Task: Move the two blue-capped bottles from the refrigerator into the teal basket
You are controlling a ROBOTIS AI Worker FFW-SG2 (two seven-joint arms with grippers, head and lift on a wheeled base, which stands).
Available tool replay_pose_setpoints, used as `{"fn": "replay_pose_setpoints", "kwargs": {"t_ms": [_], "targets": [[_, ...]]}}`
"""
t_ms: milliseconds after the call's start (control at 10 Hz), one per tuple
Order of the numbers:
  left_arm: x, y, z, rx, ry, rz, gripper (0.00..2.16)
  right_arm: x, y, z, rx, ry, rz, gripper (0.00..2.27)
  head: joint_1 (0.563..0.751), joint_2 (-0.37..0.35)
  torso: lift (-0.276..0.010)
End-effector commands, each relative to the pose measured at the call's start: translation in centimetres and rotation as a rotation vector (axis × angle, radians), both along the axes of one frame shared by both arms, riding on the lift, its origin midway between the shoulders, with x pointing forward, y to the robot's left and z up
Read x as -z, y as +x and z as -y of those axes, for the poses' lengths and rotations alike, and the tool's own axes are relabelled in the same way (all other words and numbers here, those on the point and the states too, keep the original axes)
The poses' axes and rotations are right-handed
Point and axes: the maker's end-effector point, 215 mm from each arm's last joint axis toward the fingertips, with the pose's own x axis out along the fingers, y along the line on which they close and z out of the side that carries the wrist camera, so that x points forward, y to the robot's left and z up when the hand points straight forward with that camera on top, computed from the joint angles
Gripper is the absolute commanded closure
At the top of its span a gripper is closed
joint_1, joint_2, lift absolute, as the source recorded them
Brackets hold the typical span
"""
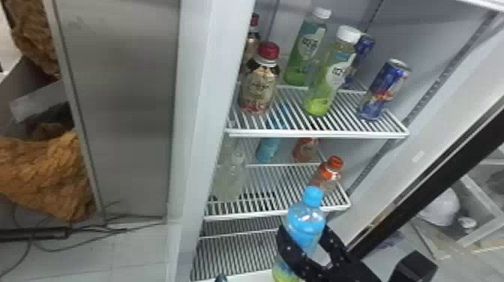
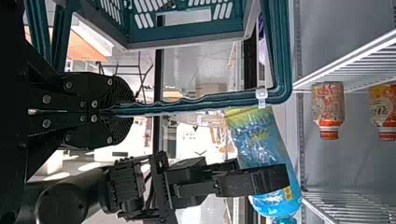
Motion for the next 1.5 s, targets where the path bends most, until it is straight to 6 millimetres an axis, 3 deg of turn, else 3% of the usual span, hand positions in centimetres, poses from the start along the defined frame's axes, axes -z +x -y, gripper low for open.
{"fn": "replay_pose_setpoints", "kwargs": {"t_ms": [0,1000,1200,1400], "targets": [[0.0,0.0,0.0,0.0,-0.001,-0.001,1.14,0.8,-0.7,-0.7,-0.031,-0.001,-0.048,0.57,0.695,-0.35,-0.14],[-0.2,0.2,0.0,-0.005,-0.005,0.002,1.14,11.0,-1.8,-3.6,-0.174,0.055,-0.319,0.58,0.695,-0.35,-0.14],[-0.1,0.1,0.0,-0.005,-0.004,0.0,1.14,11.4,-1.9,-3.6,-0.195,0.05,-0.327,0.49,0.695,-0.35,-0.14],[-0.1,0.1,0.0,-0.005,-0.005,0.0,1.14,10.4,-1.1,-3.6,-0.2,0.049,-0.277,0.47,0.695,-0.35,-0.14]]}}
